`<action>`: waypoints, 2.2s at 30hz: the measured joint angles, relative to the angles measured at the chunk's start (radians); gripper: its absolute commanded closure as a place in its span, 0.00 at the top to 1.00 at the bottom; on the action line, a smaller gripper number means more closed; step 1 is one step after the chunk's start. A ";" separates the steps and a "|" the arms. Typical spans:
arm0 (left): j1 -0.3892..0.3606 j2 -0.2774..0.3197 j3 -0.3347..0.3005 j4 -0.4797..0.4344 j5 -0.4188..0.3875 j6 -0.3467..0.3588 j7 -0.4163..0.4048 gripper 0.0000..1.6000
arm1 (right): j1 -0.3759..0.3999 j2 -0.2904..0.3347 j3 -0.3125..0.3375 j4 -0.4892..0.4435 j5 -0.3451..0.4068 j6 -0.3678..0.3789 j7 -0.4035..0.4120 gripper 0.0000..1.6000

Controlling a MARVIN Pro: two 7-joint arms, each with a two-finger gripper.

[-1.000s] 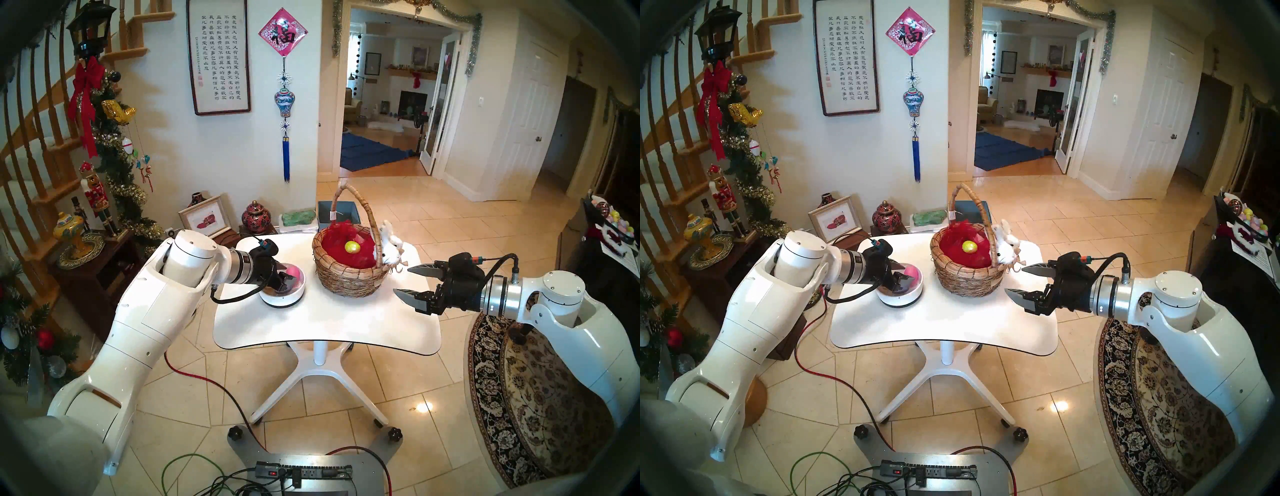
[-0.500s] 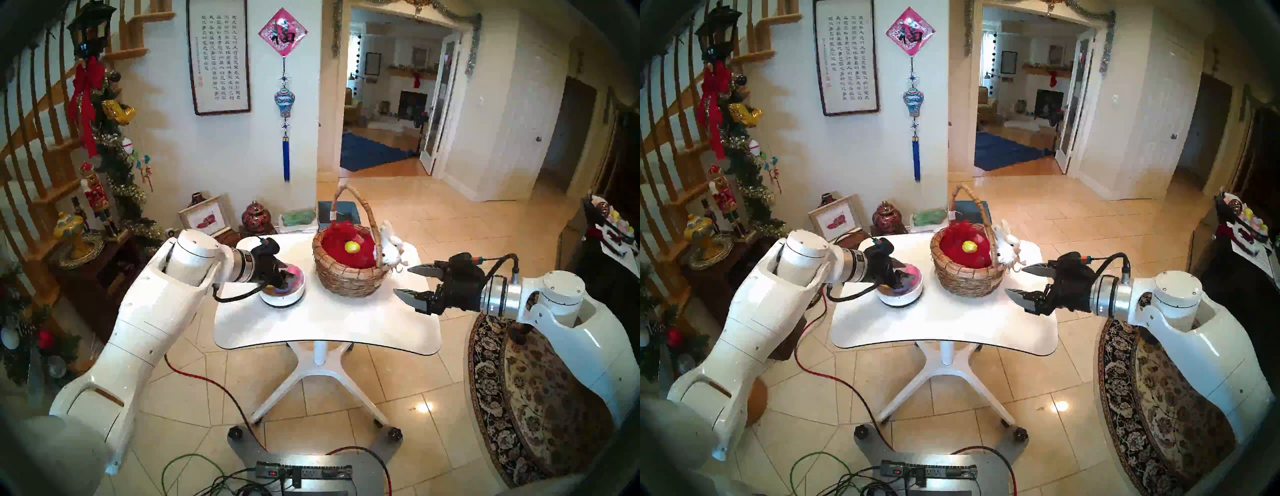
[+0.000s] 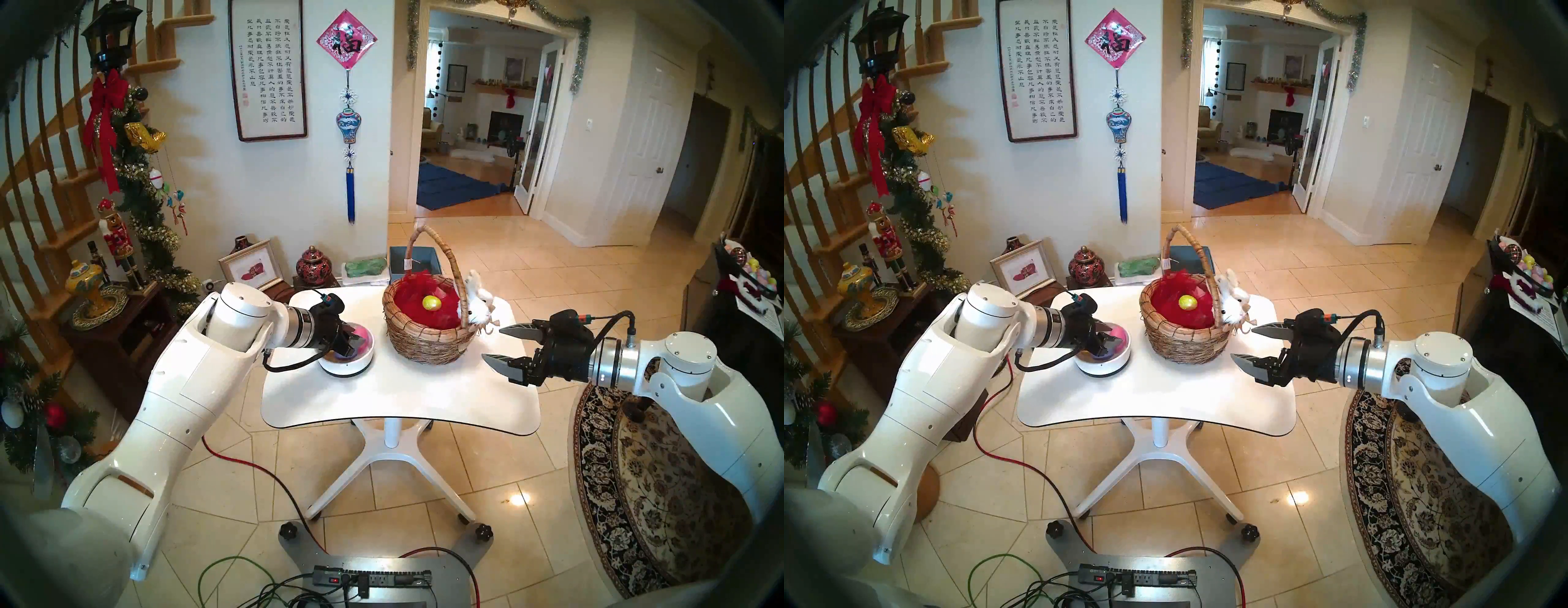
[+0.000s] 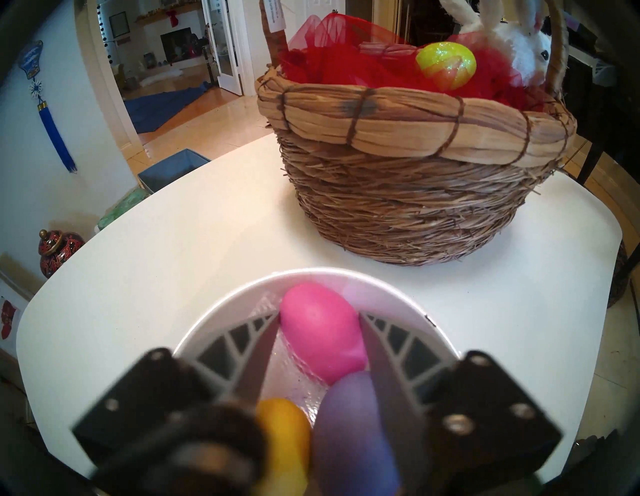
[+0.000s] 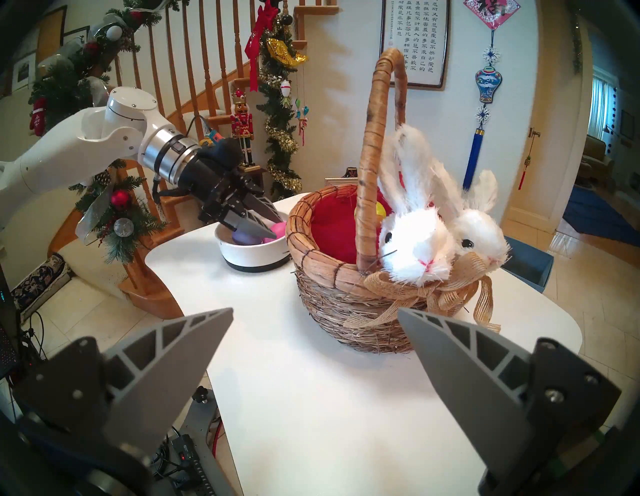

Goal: Put easter egg into basket

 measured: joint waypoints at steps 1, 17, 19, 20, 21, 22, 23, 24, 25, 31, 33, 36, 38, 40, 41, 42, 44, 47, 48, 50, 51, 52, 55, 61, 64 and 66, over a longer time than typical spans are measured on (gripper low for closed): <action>-0.001 0.000 0.000 0.001 0.001 0.000 0.000 0.33 | 0.000 0.000 0.000 0.000 0.000 0.000 0.000 1.00; 0.001 -0.003 -0.008 -0.010 0.007 -0.003 0.005 0.36 | 0.000 0.000 0.000 0.000 0.000 0.000 0.000 1.00; 0.005 -0.001 -0.013 -0.019 0.003 -0.003 0.002 0.36 | 0.000 0.000 0.000 0.000 0.000 0.000 0.000 1.00; 0.007 0.000 -0.015 -0.024 0.001 -0.003 -0.001 0.36 | 0.000 0.000 0.000 0.000 0.000 0.000 0.000 1.00; 0.009 0.002 -0.019 -0.030 -0.002 -0.003 -0.004 0.36 | 0.000 0.000 0.000 0.000 0.000 0.000 0.000 1.00; 0.011 0.003 -0.021 -0.035 -0.004 -0.002 -0.006 0.37 | 0.000 0.000 0.000 0.000 0.000 0.000 0.000 1.00; 0.012 0.005 -0.023 -0.040 -0.006 -0.002 -0.009 0.37 | 0.000 0.000 0.000 0.000 0.000 0.000 0.000 1.00; 0.015 0.008 -0.027 -0.046 -0.009 -0.002 -0.012 0.37 | 0.000 0.000 0.000 0.000 0.000 0.000 0.000 1.00; 0.016 0.009 -0.028 -0.049 -0.010 -0.002 -0.013 0.37 | 0.000 0.000 0.000 0.000 0.000 0.000 0.000 1.00; 0.028 0.019 -0.041 -0.072 -0.021 0.005 -0.023 0.38 | 0.000 0.000 0.000 0.000 0.000 0.000 0.000 1.00; 0.031 0.021 -0.044 -0.077 -0.023 0.007 -0.024 0.38 | 0.000 0.000 0.000 0.000 0.000 0.000 0.000 1.00; 0.035 0.023 -0.047 -0.081 -0.025 0.010 -0.026 0.39 | 0.000 0.000 0.000 0.000 0.000 0.000 0.000 1.00; 0.036 0.024 -0.049 -0.083 -0.026 0.011 -0.027 0.39 | 0.000 0.000 0.000 0.000 0.000 0.000 0.000 1.00; 0.037 0.024 -0.050 -0.085 -0.028 0.013 -0.027 0.40 | 0.000 0.000 0.000 0.000 0.000 0.000 0.000 1.00; 0.038 0.024 -0.051 -0.086 -0.028 0.013 -0.028 0.40 | 0.000 0.000 0.000 0.000 0.000 0.000 0.000 1.00; 0.038 0.024 -0.052 -0.087 -0.029 0.014 -0.028 0.41 | 0.000 0.000 0.000 0.000 0.000 0.000 0.000 1.00; 0.039 0.024 -0.052 -0.088 -0.030 0.015 -0.029 0.43 | 0.000 0.000 0.000 0.000 0.000 0.000 0.000 1.00; 0.039 0.023 -0.052 -0.089 -0.032 0.018 -0.033 0.46 | 0.000 0.000 0.000 0.000 0.000 0.000 0.000 1.00; 0.040 0.023 -0.052 -0.089 -0.033 0.021 -0.036 0.46 | 0.000 0.000 0.000 0.000 0.000 0.000 0.000 1.00; 0.039 0.022 -0.052 -0.088 -0.034 0.025 -0.040 0.53 | 0.000 0.000 0.000 0.000 0.000 0.000 0.000 1.00; 0.039 0.022 -0.052 -0.087 -0.035 0.027 -0.042 0.57 | 0.000 0.000 0.000 0.000 0.000 0.000 0.000 1.00; 0.039 0.022 -0.052 -0.086 -0.035 0.028 -0.044 0.58 | 0.000 0.000 0.000 0.000 0.000 0.000 0.000 1.00; 0.039 0.022 -0.051 -0.085 -0.035 0.032 -0.048 0.58 | 0.000 0.000 0.000 0.000 0.000 0.000 0.000 1.00; 0.040 0.022 -0.050 -0.085 -0.034 0.033 -0.050 0.58 | 0.000 0.000 0.000 0.000 0.000 0.000 0.000 1.00; 0.040 0.022 -0.050 -0.085 -0.034 0.031 -0.050 0.60 | 0.000 0.000 0.000 0.000 0.000 0.000 0.000 1.00; 0.040 0.021 -0.050 -0.085 -0.034 0.029 -0.050 0.65 | 0.000 0.000 0.000 0.000 0.000 0.000 0.000 1.00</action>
